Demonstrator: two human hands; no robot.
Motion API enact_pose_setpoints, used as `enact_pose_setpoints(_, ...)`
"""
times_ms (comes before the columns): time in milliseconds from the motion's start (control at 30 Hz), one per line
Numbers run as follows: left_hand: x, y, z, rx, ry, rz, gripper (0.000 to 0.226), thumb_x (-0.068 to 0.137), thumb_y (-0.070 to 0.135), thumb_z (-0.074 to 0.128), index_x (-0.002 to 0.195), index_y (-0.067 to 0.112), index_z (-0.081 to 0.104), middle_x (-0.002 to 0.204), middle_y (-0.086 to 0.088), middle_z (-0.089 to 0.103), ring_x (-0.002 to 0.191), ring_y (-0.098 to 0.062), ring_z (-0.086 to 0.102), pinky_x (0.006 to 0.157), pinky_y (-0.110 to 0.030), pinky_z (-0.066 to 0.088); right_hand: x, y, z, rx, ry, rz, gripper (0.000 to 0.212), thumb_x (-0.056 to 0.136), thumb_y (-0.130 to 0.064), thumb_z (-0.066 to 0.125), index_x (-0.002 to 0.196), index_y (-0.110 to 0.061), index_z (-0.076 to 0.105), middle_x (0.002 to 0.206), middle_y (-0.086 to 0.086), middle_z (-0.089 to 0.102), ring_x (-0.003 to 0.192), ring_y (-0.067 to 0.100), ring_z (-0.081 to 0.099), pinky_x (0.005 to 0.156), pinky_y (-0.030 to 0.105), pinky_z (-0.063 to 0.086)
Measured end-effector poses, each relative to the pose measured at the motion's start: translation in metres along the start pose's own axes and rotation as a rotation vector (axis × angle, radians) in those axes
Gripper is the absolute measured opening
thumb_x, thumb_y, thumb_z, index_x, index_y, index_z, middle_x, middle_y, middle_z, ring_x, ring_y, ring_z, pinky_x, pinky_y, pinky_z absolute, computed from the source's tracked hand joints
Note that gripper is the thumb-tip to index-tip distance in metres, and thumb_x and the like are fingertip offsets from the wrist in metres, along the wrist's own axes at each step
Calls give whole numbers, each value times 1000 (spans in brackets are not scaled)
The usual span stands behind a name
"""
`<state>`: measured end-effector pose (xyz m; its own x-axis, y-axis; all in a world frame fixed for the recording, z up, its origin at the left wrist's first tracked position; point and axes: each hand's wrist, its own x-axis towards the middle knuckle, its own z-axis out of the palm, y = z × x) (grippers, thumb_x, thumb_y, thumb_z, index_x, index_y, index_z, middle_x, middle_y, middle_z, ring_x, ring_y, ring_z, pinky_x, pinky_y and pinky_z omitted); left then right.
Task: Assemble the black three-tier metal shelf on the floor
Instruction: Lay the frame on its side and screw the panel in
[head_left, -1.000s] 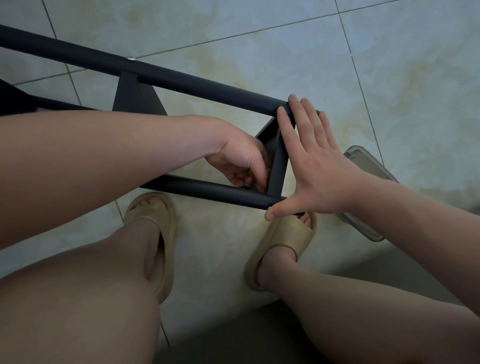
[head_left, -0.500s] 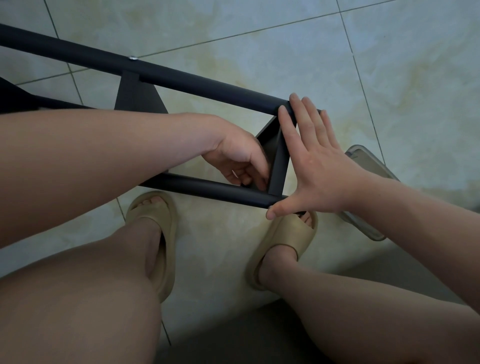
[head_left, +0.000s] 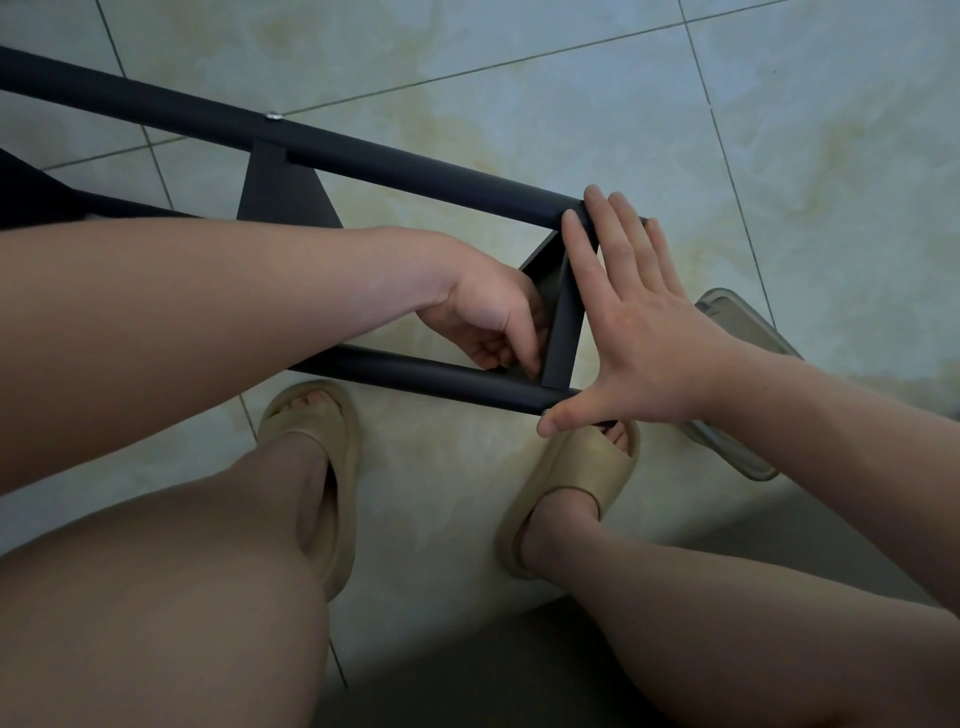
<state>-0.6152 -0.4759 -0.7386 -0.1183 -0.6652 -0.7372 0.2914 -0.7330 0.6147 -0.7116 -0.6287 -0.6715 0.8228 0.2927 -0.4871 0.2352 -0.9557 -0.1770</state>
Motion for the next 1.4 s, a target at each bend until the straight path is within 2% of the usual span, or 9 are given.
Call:
enact_pose_setpoints(200,-1,-1,1,-9,0,5,13,87,-3,65,93,9,64,82,-6,59,73,-13,54,67,-23,45,0,1,1,0,9,-4,159,48,-104,43,157,-9,-23,163,16,-30,151,32,-30,121,42,-22)
enact_pose_setpoints(333,-8,2,-2,45,45,-41,19,89,7,66,106,15,70,101,3,76,96,-11,71,89,-33,51,1,1,0,3,5,-7,159,48,-104,44,156,-10,-25,163,14,-32,150,31,-32,121,42,-21)
enact_pose_setpoints(567,-61,29,-9,581,371,-133,19,94,32,66,112,27,68,103,10,69,102,-14,66,93,-39,53,3,2,-6,6,4,-3,160,47,-104,45,155,-12,-29,161,12,-37,148,28,-36,116,37,-27)
enact_pose_setpoints(767,-115,60,-25,622,812,46,6,90,27,65,95,28,67,93,10,73,87,-11,68,72,-29,48,20,-1,-23,-8,0,-21,160,47,-99,59,158,-15,-21,163,12,-31,151,27,-30,118,38,-22)
enact_pose_setpoints(900,-123,49,-47,881,1008,-149,41,93,41,61,130,25,54,128,-3,61,112,-26,55,90,-37,44,43,-4,-45,-32,-14,-38,158,51,-88,73,159,-20,-20,164,11,-31,151,27,-29,122,44,-16)
enact_pose_setpoints(1000,-129,23,-58,850,1050,-342,44,96,60,48,122,26,52,119,-4,62,110,-32,56,90,-41,42,60,-6,-60,-60,-51,-7,162,49,-83,79,156,-22,-28,164,9,-32,151,26,-29,122,48,-16)
enact_pose_setpoints(1100,-141,-3,-66,859,1183,-340,44,99,62,37,116,25,54,115,-5,64,107,-32,56,84,-43,39,70,-9,-65,-32,-77,23,158,53,-86,74,155,-23,-29,164,4,-32,151,23,-30,123,52,-16)
enact_pose_setpoints(1267,-160,-26,-71,922,1210,-350,31,102,56,37,106,27,48,113,-4,61,98,-27,48,81,-44,35,74,-5,-59,77,94,60,124,80,-78,60,161,-23,-15,170,-3,-13,156,19,-14,127,45,-4)
enact_pose_setpoints(1400,-163,-30,-61,883,1208,-334,35,102,55,37,117,27,51,121,-4,58,114,-30,47,91,-51,35,72,-9,-64,76,100,138,130,69,-79,70,162,-26,-4,167,0,13,153,26,11,123,44,19)
